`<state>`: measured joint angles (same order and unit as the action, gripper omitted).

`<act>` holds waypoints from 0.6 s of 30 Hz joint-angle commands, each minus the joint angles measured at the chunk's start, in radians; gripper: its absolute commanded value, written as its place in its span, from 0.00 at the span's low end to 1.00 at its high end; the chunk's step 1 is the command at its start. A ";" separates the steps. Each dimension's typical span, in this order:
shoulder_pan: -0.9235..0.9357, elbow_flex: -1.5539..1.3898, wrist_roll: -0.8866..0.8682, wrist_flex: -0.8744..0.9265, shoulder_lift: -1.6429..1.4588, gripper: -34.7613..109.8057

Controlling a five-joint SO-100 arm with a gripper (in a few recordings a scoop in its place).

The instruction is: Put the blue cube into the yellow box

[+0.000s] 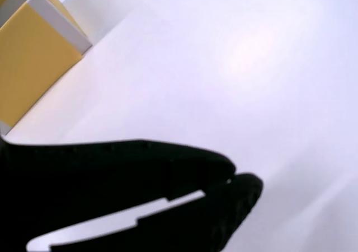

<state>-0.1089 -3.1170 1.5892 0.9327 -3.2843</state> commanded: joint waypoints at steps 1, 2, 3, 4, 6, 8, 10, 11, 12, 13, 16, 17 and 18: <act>0.014 -0.028 0.005 0.147 -0.052 0.24; 0.020 -0.028 -0.005 0.186 -0.057 0.24; 0.029 -0.028 -0.008 0.221 -0.057 0.24; 0.040 -0.028 -0.006 0.259 -0.060 0.24; 0.057 -0.028 -0.008 0.316 -0.060 0.24; 0.064 -0.028 0.051 0.410 -0.060 0.24; 0.066 -0.028 0.026 0.428 -0.060 0.24; 0.069 -0.028 0.021 0.428 -0.060 0.24; 0.072 -0.028 0.021 0.428 -0.060 0.24; 0.074 -0.028 0.023 0.428 -0.060 0.24; 0.072 -0.028 0.020 0.426 -0.060 0.27; 0.072 -0.028 0.020 0.426 -0.060 0.27; 0.071 -0.028 0.020 0.426 -0.060 0.27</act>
<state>-0.0383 -3.1170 1.6015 1.3407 -3.3165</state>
